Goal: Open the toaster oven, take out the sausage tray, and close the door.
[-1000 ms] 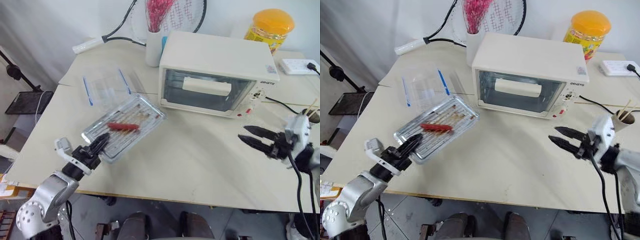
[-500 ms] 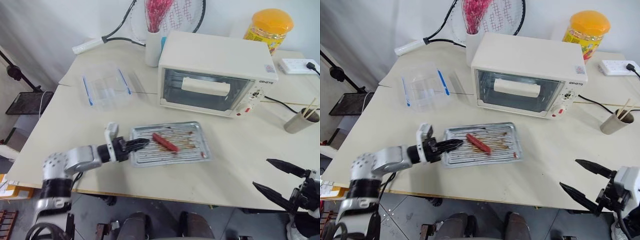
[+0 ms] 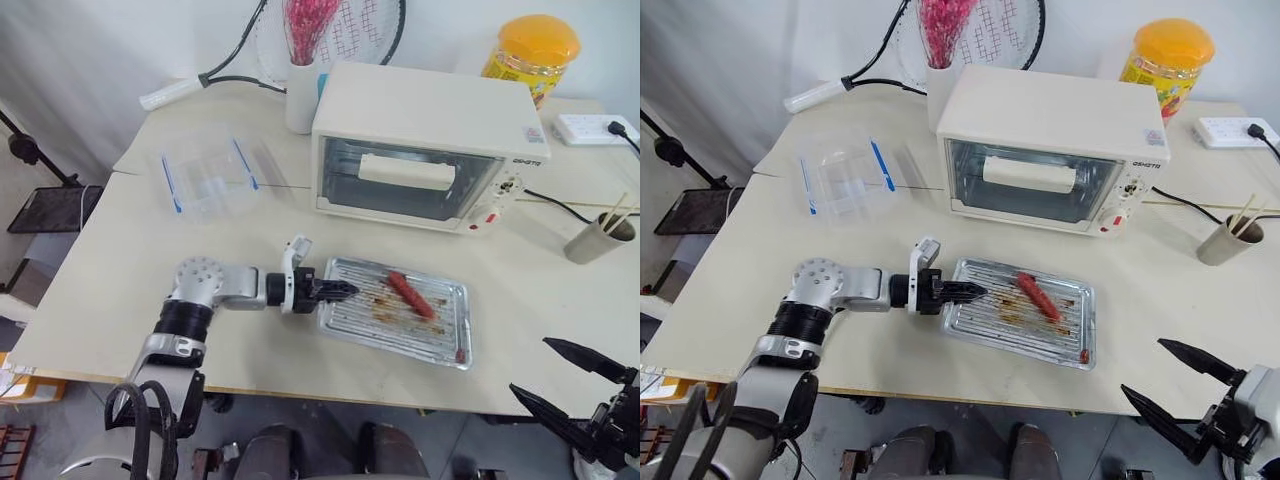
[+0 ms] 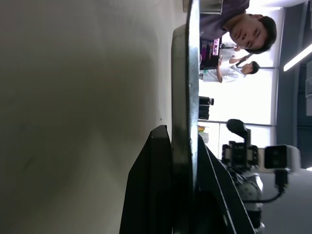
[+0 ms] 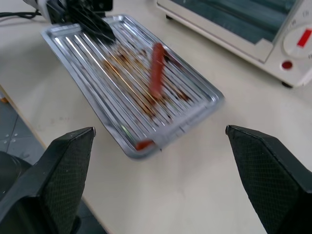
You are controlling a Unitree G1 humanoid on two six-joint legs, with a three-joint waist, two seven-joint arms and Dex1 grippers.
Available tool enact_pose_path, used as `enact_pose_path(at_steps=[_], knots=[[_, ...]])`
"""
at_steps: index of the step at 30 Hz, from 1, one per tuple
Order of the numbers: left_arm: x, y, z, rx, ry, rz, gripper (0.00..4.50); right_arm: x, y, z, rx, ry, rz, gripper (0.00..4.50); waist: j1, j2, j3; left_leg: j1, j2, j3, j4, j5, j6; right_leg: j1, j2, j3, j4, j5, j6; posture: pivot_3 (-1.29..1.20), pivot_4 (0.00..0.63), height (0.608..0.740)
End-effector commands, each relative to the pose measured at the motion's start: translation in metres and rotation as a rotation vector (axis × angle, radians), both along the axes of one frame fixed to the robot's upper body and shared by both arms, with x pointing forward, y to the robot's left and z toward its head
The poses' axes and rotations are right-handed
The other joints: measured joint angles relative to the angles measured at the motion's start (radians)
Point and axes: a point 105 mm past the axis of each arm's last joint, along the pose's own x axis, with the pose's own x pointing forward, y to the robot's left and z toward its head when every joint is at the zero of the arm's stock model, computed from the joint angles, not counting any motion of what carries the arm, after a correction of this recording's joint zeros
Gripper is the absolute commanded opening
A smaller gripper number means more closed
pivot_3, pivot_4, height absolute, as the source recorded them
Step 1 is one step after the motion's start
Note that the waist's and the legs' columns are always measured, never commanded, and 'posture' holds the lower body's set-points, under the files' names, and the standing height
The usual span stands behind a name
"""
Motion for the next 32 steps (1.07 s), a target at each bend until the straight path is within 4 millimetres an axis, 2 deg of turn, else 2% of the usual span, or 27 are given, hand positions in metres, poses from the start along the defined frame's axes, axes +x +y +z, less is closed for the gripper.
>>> enact_pose_path(at_steps=[1, 7, 12, 15, 16, 17, 19, 21, 22, 23, 25, 29, 32], knots=[[-0.004, -0.003, -0.008, 0.014, 0.004, -0.008, 0.00, -0.001, 0.007, 0.005, 0.001, -0.011, 0.002, 4.48, 0.005, 0.001, 0.000, 0.000, 0.000, 0.000, 0.000, 0.000, 0.000, 0.000, -0.001, 0.000, 0.000, 0.000, 0.000, 0.00, 0.150, 0.740], [-0.009, 0.010, -0.010, 0.038, -0.028, 0.012, 1.76, 0.001, 0.010, 0.004, 0.002, 0.004, 0.015, 4.50, 0.007, 0.000, 0.000, 0.000, 0.000, 0.000, 0.000, 0.000, 0.000, -0.001, -0.001, 0.000, 0.001, 0.000, 0.000, 0.00, 0.150, 0.740], [-0.015, 0.031, -0.006, 0.088, -0.118, 0.024, 3.32, 0.003, 0.010, 0.001, 0.006, 0.007, 0.029, 4.50, -0.007, 0.000, 0.000, 0.000, 0.001, 0.000, 0.000, 0.000, 0.000, -0.001, -0.001, 0.000, 0.002, 0.000, 0.000, 0.00, 0.150, 0.740], [-0.029, 0.050, -0.004, 0.178, -0.288, -0.034, 4.16, 0.004, 0.010, -0.001, 0.007, 0.012, 0.048, 4.50, -0.012, 0.000, 0.000, 0.001, 0.002, 0.001, 0.000, 0.000, 0.000, -0.001, 0.000, 0.000, 0.003, 0.000, 0.000, 0.00, 0.150, 0.740], [-0.032, 0.064, -0.009, 0.263, -0.422, -0.067, 4.47, 0.005, 0.011, -0.002, 0.011, 0.022, 0.058, 4.50, -0.014, 0.000, 0.000, 0.001, 0.002, 0.001, 0.000, 0.000, -0.001, -0.001, 0.000, 0.000, 0.003, 0.000, -0.001, 0.00, 0.150, 0.740], [-0.037, 0.073, -0.013, 0.318, -0.516, -0.120, 4.47, 0.005, 0.011, -0.003, 0.013, 0.030, 0.065, 4.50, -0.018, 0.001, -0.001, 0.002, 0.002, 0.001, -0.001, -0.001, -0.002, -0.002, 0.001, 0.001, 0.003, -0.001, -0.002, 0.00, 0.150, 0.740], [-0.047, 0.101, -0.010, 0.323, -0.680, -0.196, 4.47, 0.007, 0.012, -0.003, 0.010, 0.035, 0.087, 4.50, -0.026, 0.005, -0.003, 0.003, 0.003, 0.003, -0.002, -0.004, -0.009, -0.002, 0.001, 0.002, 0.003, -0.002, -0.003, 0.00, 0.150, 0.740], [-0.042, 0.123, -0.002, 0.335, -0.815, -0.157, 4.47, 0.008, 0.011, -0.003, -0.001, 0.037, 0.110, 4.50, -0.030, 0.008, -0.004, 0.004, 0.003, 0.005, -0.004, -0.004, -0.010, -0.003, 0.001, 0.002, 0.000, -0.002, -0.004, 0.00, 0.150, 0.740], [-0.040, 0.133, -0.001, 0.376, -0.926, -0.171, 4.47, 0.008, 0.010, -0.003, -0.008, 0.043, 0.121, 4.50, -0.030, 0.008, -0.004, 0.004, 0.003, 0.005, -0.004, -0.004, -0.010, -0.003, 0.001, 0.002, -0.002, -0.002, -0.004, 0.00, 0.150, 0.740], [-0.046, 0.141, 0.004, 0.391, -1.088, -0.232, 4.47, 0.008, 0.008, -0.003, -0.030, 0.048, 0.141, 4.50, -0.029, 0.008, -0.004, 0.004, 0.004, 0.005, -0.004, -0.004, -0.010, -0.004, -0.001, 0.002, -0.002, -0.002, -0.004, 0.00, 0.150, 0.740], [-0.058, 0.156, 0.007, 0.407, -1.289, -0.337, 4.47, 0.009, 0.003, -0.002, -0.060, 0.055, 0.172, 4.50, -0.027, 0.008, -0.004, 0.002, 0.004, 0.005, -0.004, -0.004, -0.009, -0.006, -0.005, 0.002, -0.003, -0.002, -0.005, 0.00, 0.150, 0.740], [-0.066, 0.185, -0.002, 0.458, -1.352, -0.452, 4.47, 0.015, -0.004, 0.003, -0.086, 0.048, 0.214, 4.50, -0.023, 0.008, -0.004, -0.001, 0.004, 0.004, -0.005, -0.006, -0.006, -0.008, -0.009, 0.002, -0.004, -0.002, -0.005, 0.00, 0.150, 0.740], [-0.047, 0.189, 0.009, 0.473, -1.403, -0.295, 4.47, 0.017, -0.005, 0.005, -0.089, 0.041, 0.231, 4.50, -0.018, 0.008, -0.003, -0.001, 0.004, 0.004, -0.004, -0.006, 0.000, -0.008, -0.008, 0.000, -0.003, -0.002, -0.005, 0.00, 0.150, 0.740]])
